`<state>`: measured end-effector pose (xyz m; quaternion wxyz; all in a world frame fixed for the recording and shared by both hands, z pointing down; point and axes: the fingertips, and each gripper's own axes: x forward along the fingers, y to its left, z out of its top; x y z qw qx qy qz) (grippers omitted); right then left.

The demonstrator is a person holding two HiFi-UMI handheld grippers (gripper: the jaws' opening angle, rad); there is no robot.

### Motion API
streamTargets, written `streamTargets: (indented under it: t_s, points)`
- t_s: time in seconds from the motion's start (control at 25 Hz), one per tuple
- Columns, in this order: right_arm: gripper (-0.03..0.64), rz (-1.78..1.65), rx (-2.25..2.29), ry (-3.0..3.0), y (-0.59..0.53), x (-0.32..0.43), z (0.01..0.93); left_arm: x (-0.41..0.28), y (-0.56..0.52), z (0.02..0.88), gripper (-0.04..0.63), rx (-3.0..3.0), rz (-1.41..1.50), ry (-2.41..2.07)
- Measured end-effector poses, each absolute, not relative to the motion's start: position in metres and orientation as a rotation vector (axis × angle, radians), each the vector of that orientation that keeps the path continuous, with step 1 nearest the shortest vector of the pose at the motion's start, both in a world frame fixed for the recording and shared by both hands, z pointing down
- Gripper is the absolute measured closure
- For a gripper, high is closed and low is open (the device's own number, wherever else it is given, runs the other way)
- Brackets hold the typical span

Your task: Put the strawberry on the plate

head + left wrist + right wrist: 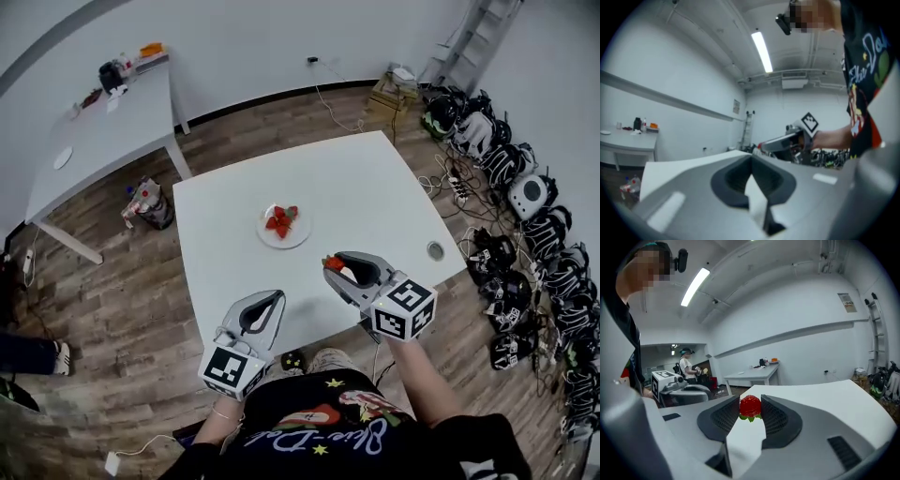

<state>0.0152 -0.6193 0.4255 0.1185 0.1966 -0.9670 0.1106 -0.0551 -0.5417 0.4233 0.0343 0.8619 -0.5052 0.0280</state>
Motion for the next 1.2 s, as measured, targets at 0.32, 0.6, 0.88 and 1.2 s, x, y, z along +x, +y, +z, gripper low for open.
streamTargets:
  t_s: [0.32,0.6,0.88,1.2]
  points:
    - [0.468,0.148,0.321,-2.504,-0.72,-0.048,0.507,-0.069,-0.598,0.425,0.597,2.535,0.097,-1.659]
    - [0.468,0.023,0.154,-2.231,-0.769,-0.09,0.586,-0.09,-0.618,0.435,0.597,2.429,0.116,-1.697]
    - [0.468,0.006,0.105,-2.168,-0.775,-0.099,0.611,-0.102,-0.622,0.439,0.597,2.36,0.137,-1.74]
    - [0.466,0.085,0.197,-2.295,-0.775,-0.097,0.604,-0.116,-0.616,0.441,0.597,2.336,0.131,-1.772]
